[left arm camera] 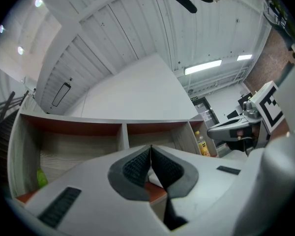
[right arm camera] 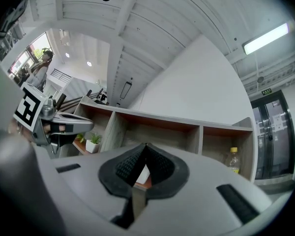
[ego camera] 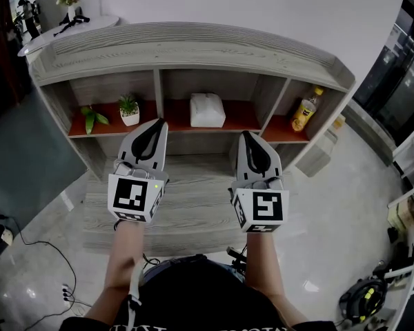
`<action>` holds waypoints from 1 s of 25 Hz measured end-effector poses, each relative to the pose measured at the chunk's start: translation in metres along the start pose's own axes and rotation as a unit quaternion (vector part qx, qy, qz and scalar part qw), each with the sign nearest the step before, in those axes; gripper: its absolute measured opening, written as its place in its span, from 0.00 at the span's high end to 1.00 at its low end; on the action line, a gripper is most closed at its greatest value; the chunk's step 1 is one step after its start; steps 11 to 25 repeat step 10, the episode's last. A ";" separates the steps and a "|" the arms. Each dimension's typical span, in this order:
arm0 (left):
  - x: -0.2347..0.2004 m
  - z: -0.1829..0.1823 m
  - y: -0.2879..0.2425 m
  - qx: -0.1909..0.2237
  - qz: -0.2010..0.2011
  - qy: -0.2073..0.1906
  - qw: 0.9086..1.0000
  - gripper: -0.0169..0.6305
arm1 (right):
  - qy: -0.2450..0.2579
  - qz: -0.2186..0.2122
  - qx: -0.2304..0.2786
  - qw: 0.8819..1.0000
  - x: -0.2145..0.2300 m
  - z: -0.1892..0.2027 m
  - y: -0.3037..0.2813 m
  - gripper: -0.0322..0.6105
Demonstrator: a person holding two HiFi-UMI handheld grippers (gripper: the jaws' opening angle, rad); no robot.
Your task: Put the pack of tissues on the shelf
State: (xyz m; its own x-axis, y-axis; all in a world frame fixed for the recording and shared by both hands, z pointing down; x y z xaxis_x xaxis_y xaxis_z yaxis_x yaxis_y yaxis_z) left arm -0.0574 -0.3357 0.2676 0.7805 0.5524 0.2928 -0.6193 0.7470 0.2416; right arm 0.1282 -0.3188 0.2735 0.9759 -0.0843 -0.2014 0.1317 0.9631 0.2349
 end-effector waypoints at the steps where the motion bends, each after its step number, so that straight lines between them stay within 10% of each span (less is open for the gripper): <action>1: 0.000 -0.001 0.001 0.000 -0.001 0.000 1.000 0.95 | 0.000 0.000 0.000 1.000 0.000 0.000 0.001 0.93; 25: 0.002 -0.005 0.007 0.003 -0.005 -0.004 1.000 0.95 | 0.000 -0.004 -0.002 1.000 -0.002 -0.002 0.006 0.93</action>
Point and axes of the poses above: the fingertips, and each gripper's own axes: y backward along the fingers, x to its right, z out of its underside, the point moved 3 cm from there along y, backward along the fingers, and after that the axes turned 11 degrees about z, right-handed, at the moved point
